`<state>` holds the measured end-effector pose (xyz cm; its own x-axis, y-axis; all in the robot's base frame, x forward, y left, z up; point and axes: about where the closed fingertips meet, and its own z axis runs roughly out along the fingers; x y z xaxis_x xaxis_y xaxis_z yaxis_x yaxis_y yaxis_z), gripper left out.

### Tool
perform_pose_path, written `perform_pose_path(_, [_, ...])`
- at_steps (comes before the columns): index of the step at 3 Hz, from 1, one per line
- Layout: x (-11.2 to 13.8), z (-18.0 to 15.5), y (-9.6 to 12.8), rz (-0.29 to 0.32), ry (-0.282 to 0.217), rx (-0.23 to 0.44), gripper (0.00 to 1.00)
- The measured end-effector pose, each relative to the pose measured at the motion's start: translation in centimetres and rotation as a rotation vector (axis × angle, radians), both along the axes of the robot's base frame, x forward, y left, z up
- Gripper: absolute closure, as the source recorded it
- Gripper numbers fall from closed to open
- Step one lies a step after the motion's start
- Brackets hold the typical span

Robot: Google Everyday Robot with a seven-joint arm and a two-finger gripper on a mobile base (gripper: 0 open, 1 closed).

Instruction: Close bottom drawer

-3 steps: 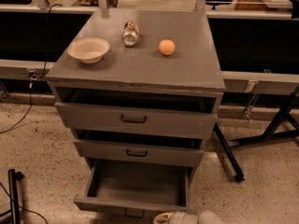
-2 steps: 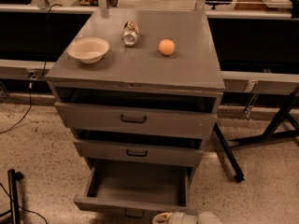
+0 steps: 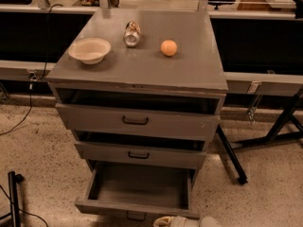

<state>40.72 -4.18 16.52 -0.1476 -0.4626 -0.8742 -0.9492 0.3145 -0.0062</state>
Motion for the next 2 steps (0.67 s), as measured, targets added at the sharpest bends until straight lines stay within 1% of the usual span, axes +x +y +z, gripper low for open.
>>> perform_pose_path(1, [0.16, -0.27, 0.02, -0.011, -0.011, 0.016, 1.00])
perform_pose_path(2, [0.47, -0.27, -0.62, -0.039, -0.020, 0.017, 1.00])
